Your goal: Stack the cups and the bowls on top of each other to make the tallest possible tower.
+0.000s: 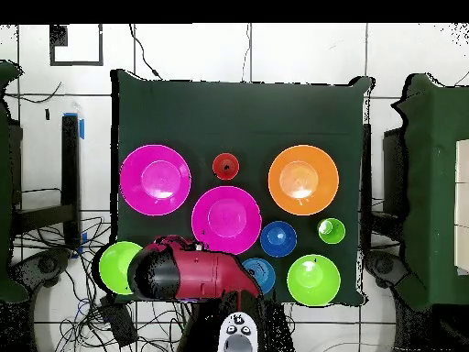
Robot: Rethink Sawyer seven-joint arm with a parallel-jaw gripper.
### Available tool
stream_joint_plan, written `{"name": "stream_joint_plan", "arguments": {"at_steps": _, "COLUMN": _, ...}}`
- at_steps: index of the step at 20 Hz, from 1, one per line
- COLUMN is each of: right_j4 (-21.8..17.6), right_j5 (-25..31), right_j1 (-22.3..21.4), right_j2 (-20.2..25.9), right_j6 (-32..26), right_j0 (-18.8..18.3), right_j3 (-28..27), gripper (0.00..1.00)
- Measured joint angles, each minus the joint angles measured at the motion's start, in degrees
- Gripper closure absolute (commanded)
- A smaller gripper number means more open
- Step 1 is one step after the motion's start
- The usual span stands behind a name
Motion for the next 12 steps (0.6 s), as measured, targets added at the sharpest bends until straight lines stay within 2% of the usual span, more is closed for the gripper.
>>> {"name": "stream_joint_plan", "arguments": {"at_steps": 12, "right_j4": 0.02, "right_j5": -13.22, "right_j1": 10.18, "right_j2": 0.30, "right_j6": 0.87, "right_j0": -3.65, "right_j3": -0.74, "gripper": 0.00}}
